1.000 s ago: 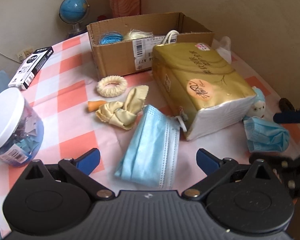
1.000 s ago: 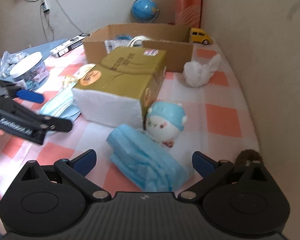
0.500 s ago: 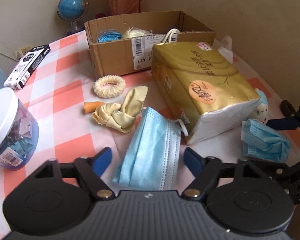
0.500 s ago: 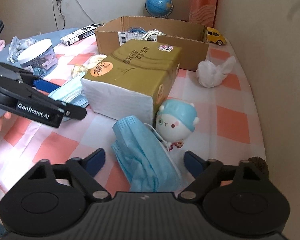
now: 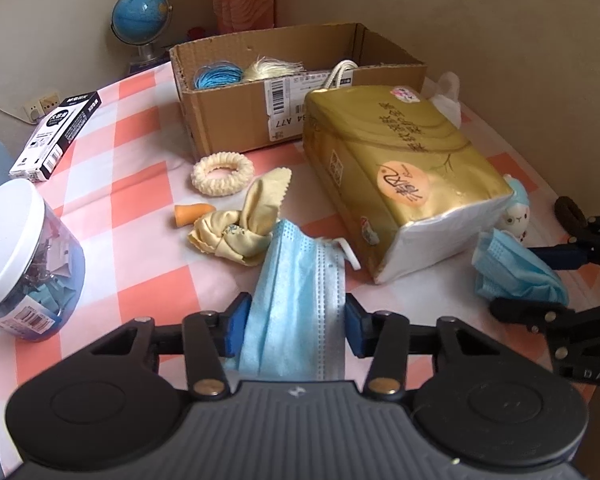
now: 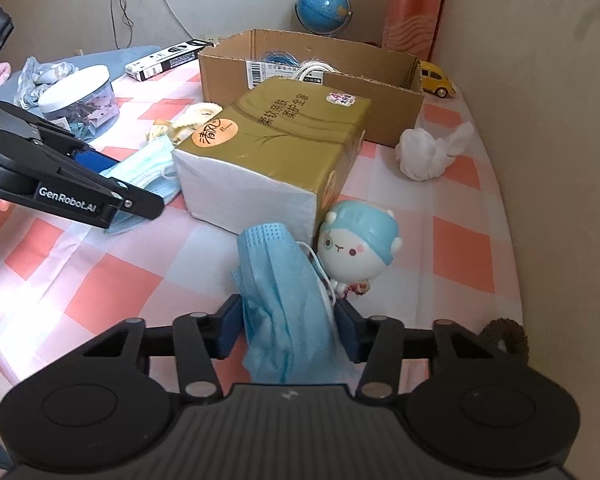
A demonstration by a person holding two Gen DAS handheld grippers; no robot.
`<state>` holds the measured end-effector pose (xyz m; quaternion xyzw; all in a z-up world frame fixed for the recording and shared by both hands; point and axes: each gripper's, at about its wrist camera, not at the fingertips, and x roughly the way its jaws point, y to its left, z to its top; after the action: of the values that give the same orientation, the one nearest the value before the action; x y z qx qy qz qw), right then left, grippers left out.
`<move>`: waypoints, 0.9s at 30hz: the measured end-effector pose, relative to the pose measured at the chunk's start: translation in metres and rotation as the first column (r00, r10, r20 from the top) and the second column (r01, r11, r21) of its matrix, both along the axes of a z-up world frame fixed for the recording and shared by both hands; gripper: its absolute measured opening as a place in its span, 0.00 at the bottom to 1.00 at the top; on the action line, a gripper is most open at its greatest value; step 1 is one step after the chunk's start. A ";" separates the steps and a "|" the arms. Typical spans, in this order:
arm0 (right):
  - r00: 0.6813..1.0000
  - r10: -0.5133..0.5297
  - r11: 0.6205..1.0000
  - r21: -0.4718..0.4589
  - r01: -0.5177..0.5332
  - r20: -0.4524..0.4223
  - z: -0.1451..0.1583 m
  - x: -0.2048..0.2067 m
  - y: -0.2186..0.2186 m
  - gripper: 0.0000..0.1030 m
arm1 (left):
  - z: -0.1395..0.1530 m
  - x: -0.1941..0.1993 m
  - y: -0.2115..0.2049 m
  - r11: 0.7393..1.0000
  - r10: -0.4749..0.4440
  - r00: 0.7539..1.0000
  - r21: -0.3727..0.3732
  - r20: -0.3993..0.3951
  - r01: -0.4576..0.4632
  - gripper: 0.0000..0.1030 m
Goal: Organize soft objects
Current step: 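Grasp blue mask with left tool while right tool grasps second blue mask by doll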
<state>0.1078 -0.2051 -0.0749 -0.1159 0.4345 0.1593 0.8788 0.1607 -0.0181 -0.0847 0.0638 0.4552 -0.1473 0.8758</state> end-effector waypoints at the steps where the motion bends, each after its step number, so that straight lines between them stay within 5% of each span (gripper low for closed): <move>1: 1.000 -0.002 1.000 -0.003 0.002 0.003 0.000 -0.001 0.000 0.49 | 0.000 -0.001 0.000 1.000 -0.003 1.000 0.004 0.002 0.003 0.43; 8: 0.999 -0.027 1.000 -0.012 0.027 0.019 0.005 -0.008 0.001 0.39 | 0.008 -0.009 0.001 0.999 -0.027 0.999 0.037 0.017 0.026 0.35; 27: 0.993 -0.067 0.996 0.059 0.061 0.100 0.053 -0.035 -0.004 0.38 | 0.057 -0.055 0.014 0.991 -0.131 0.991 0.003 0.040 0.131 0.31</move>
<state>0.0729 -0.2094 -0.0222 -0.0854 0.3881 0.1369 0.9074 0.1062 -0.0037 -0.0277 0.0968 0.4323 -0.2033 0.8732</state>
